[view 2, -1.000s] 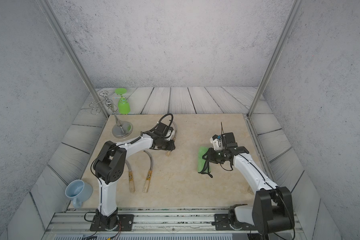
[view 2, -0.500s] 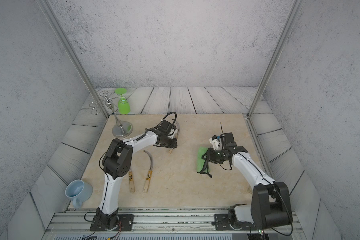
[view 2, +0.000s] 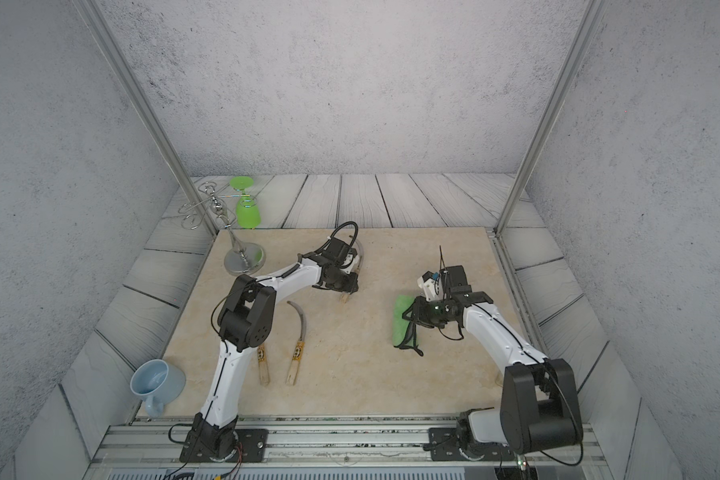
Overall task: Wipe small sickles with rags
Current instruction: Place the small sickle at the center of the board.
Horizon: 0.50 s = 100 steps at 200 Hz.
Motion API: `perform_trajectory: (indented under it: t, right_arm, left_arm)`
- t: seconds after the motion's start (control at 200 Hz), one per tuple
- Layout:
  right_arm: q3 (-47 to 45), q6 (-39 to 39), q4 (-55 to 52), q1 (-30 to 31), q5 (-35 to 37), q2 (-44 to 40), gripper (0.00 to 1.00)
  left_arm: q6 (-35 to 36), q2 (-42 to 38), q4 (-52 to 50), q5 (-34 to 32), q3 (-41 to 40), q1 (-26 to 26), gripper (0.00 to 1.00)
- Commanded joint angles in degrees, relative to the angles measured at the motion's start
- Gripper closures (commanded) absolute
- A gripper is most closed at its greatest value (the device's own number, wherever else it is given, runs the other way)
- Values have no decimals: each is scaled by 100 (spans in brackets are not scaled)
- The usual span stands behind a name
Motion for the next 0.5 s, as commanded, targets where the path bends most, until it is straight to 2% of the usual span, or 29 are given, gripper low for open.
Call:
perform_trajectory:
  t: [0.0, 0.495]
  right_arm:
    - [41, -64, 1, -23, -120, 95, 78]
    - [15, -81, 18, -28, -151, 124, 78]
  left_arm:
    - [168, 144, -193, 4, 228, 28, 73]
    - [162, 235, -297, -35, 463, 77, 65]
